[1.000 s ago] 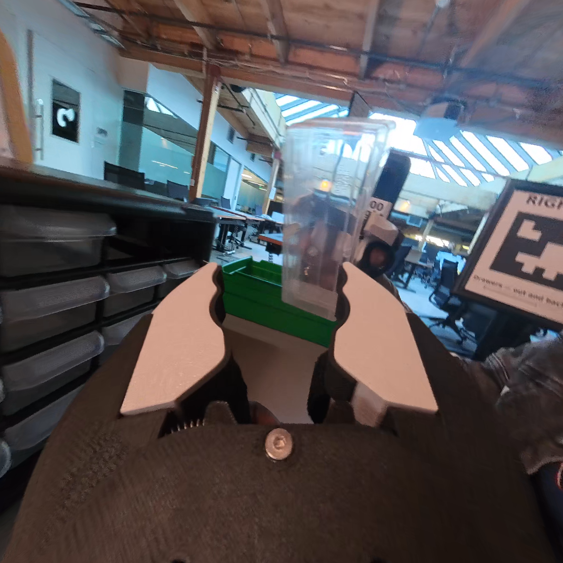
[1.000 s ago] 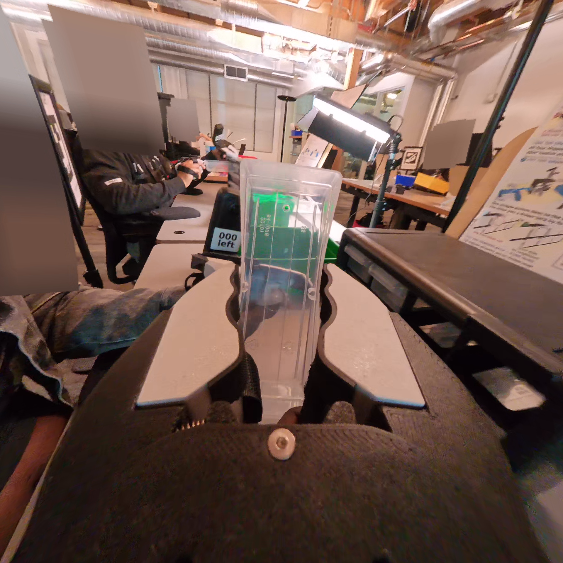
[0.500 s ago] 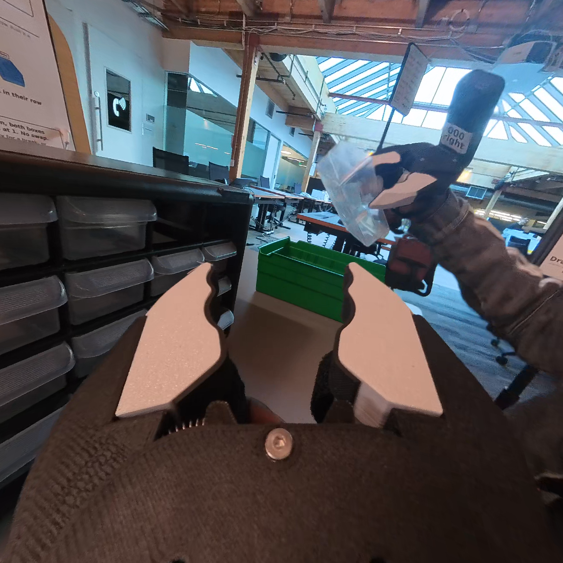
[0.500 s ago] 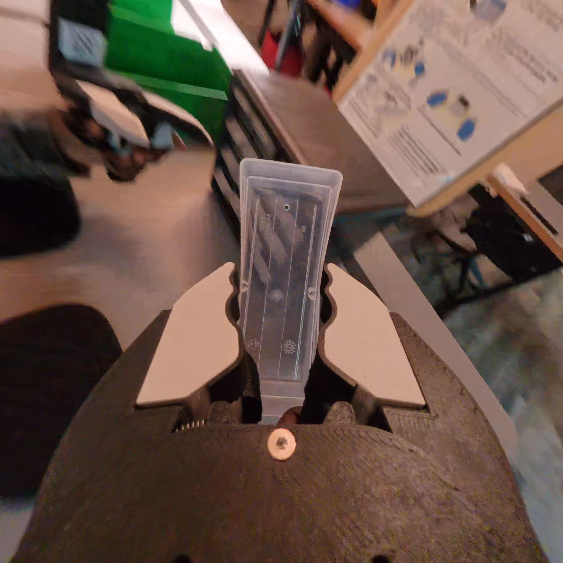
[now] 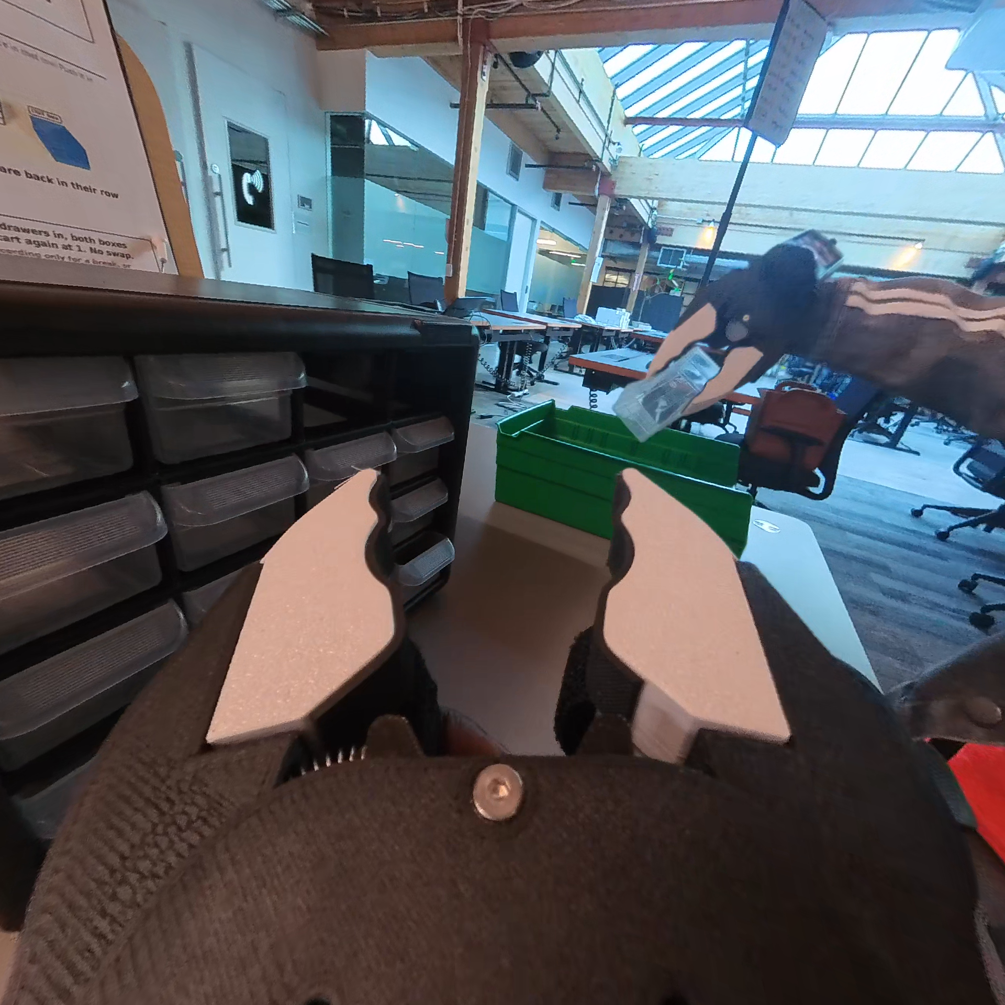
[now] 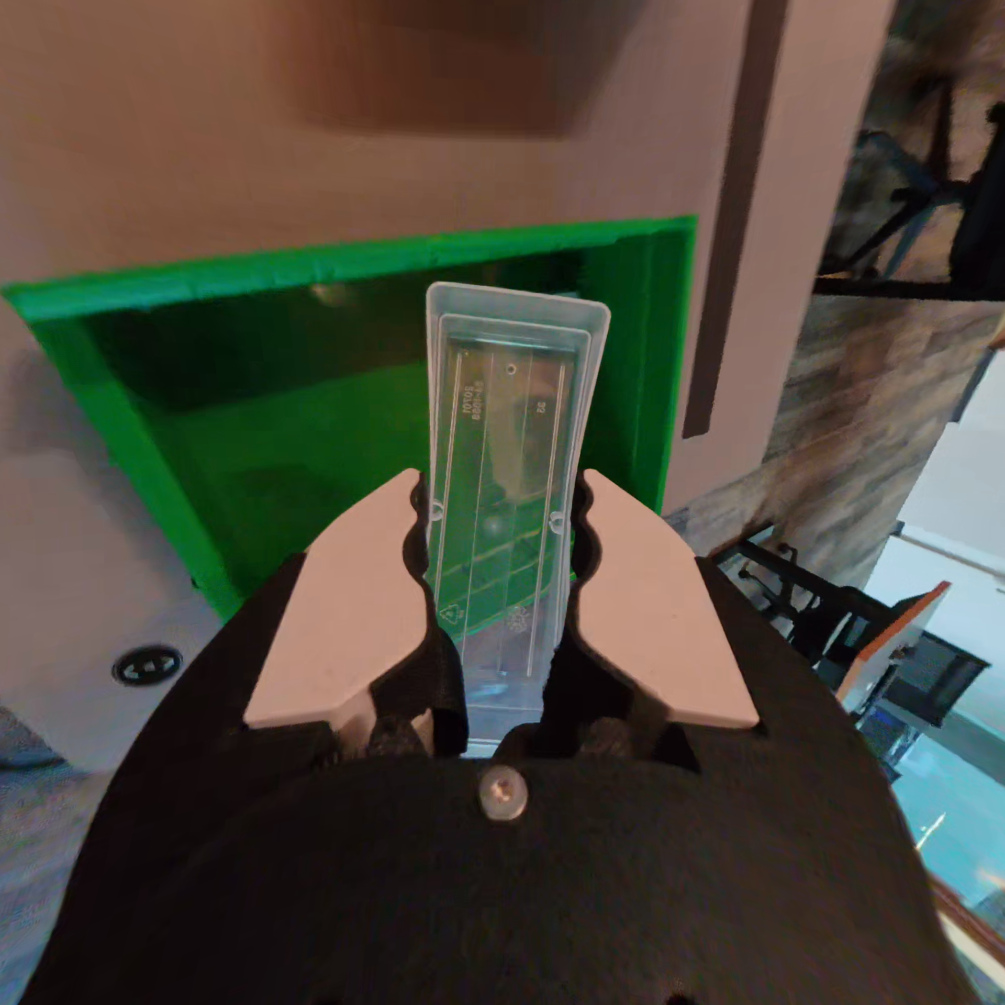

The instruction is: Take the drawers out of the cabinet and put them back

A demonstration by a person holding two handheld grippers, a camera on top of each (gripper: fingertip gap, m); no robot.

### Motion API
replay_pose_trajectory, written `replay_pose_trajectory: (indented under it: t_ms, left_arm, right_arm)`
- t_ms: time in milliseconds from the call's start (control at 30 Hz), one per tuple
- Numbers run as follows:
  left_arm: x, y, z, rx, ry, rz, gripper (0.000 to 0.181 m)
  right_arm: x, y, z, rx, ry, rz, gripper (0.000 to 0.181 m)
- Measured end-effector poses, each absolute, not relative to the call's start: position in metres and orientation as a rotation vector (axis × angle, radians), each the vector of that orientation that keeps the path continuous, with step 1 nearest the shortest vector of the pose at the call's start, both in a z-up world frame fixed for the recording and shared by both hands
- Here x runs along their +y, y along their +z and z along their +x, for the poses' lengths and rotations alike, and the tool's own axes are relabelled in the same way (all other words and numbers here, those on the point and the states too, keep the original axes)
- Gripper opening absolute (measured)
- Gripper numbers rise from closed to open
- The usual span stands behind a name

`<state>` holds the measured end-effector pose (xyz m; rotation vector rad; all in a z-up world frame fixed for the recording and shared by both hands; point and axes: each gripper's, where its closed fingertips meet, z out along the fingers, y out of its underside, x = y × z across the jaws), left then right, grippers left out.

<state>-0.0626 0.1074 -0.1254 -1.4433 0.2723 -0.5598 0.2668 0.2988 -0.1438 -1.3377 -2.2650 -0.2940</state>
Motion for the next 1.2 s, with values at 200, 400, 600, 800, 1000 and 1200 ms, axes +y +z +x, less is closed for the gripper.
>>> replay_pose_trajectory:
  t_ms: [200, 400, 600, 800, 1000, 1200]
  left_arm:
    - [0.107, -0.125, -0.062, 0.279, -0.558, -1.443, 0.078]
    - [0.108, -0.127, -0.064, 0.271, -0.557, -1.447, 0.078]
    - [0.109, -0.128, -0.064, 0.270, -0.562, -1.453, 0.078]
    - [0.109, -0.129, -0.064, 0.269, -0.572, -1.456, 0.078]
    - [0.109, -0.130, -0.064, 0.270, -0.575, -1.462, 0.078]
    - [0.109, -0.132, -0.061, 0.283, -0.573, -1.477, 0.078]
  right_arm:
    - [0.307, -0.200, 0.288, -2.479, -0.370, -1.344, 0.052]
    - [0.318, -0.242, 0.278, -2.541, -0.370, -1.256, 0.053]
    - [0.329, -0.261, 0.274, -2.587, -0.355, -1.192, 0.055]
    - [0.343, -0.276, 0.285, -2.602, -0.385, -1.279, 0.058]
    - [0.350, -0.279, 0.284, -2.558, -0.402, -1.352, 0.060]
    - [0.355, -0.283, 0.290, -2.549, -0.506, -1.386, 0.072]
